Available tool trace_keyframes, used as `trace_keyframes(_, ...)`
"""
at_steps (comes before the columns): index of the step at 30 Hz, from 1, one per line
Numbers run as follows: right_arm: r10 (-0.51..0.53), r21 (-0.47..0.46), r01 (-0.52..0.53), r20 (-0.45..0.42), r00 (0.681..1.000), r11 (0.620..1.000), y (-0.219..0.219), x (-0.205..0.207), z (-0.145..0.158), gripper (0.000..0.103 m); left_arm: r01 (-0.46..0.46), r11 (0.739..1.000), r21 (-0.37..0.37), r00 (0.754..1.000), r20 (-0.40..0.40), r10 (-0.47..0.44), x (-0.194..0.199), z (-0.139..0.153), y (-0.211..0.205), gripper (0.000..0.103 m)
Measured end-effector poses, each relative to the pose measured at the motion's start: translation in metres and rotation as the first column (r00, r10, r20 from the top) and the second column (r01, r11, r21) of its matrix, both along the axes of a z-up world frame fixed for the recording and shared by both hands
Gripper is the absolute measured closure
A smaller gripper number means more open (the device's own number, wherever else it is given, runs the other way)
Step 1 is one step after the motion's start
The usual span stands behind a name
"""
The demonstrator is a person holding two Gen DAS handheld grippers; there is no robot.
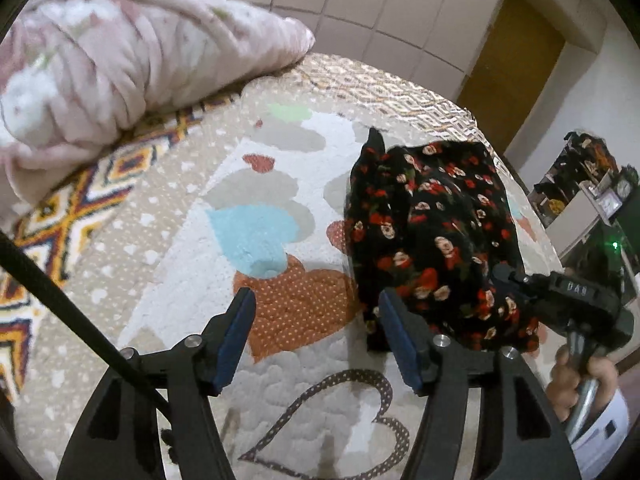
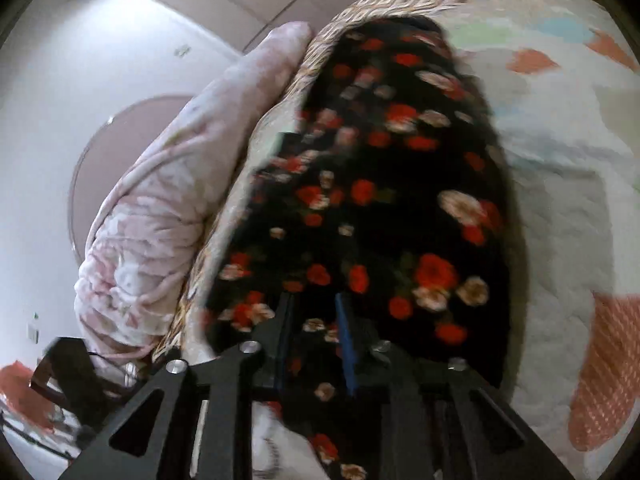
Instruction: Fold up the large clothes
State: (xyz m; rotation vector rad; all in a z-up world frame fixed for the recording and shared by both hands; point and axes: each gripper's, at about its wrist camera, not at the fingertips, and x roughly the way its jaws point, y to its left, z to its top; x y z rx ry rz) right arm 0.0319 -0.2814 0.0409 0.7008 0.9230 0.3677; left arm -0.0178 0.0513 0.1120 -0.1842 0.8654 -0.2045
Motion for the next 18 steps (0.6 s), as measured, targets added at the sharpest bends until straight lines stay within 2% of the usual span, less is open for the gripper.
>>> trace_keyframes(2, -0.04, 0.044, 0.041, -0.031, 0.999, 0.998, -0.012, -0.002, 0.003, 0.093, -0.021, 0.999, 0.03, 0.999, 0.048, 0.019, -0.01, 0.01, 0.002, 0.033)
trace_keyframes(4, -0.06, -0.006, 0.06, -0.029, 0.998, 0.998, -0.011, -0.006, 0.016, 0.09, -0.07, 0.994, 0.08, 0.991, 0.123, 0.06, -0.021, 0.021, 0.005, 0.027)
trace_keyframes(5, -0.062, -0.032, 0.062, -0.005, 0.998, 0.998, -0.006, -0.009, 0.026, 0.084, -0.098, 0.99, 0.104, 0.983, 0.164, 0.08, -0.026, 0.027, 0.007, 0.017)
trace_keyframes(6, -0.047, -0.049, 0.048, 0.021, 0.999, 0.998, 0.001, -0.011, 0.036, 0.084, -0.133, 0.984, 0.12, 0.972, 0.211, 0.106, -0.032, 0.033, 0.01, 0.009)
trace_keyframes(8, -0.003, -0.062, 0.007, 0.063, 0.998, 0.998, 0.019, -0.013, 0.05, 0.084, -0.187, 0.974, 0.125, 0.953, 0.264, 0.149, -0.039, 0.043, 0.017, 0.005)
trace_keyframes(11, 0.052, -0.131, -0.044, 0.062, 0.997, 0.99, 0.04, -0.013, 0.05, 0.083, -0.254, 0.957, 0.144, 0.925, 0.325, 0.197, -0.048, 0.058, 0.025, 0.0)
trace_keyframes(13, 0.059, -0.216, -0.054, 0.016, 0.998, 0.975, 0.049, -0.01, 0.034, 0.083, -0.282, 0.946, 0.159, 0.911, 0.355, 0.212, -0.053, 0.065, 0.028, 0.0)
trace_keyframes(15, 0.049, -0.255, -0.048, -0.006, 0.999, 0.966, 0.053, -0.01, 0.022, 0.086, -0.3, 0.939, 0.169, 0.901, 0.375, 0.22, -0.057, 0.07, 0.032, 0.0)
trace_keyframes(18, 0.03, -0.31, -0.021, 0.024, 0.999, 0.95, 0.062, -0.019, 0.035, 0.086, -0.331, 0.924, 0.19, 0.879, 0.419, 0.229, -0.066, 0.075, 0.033, 0.0)
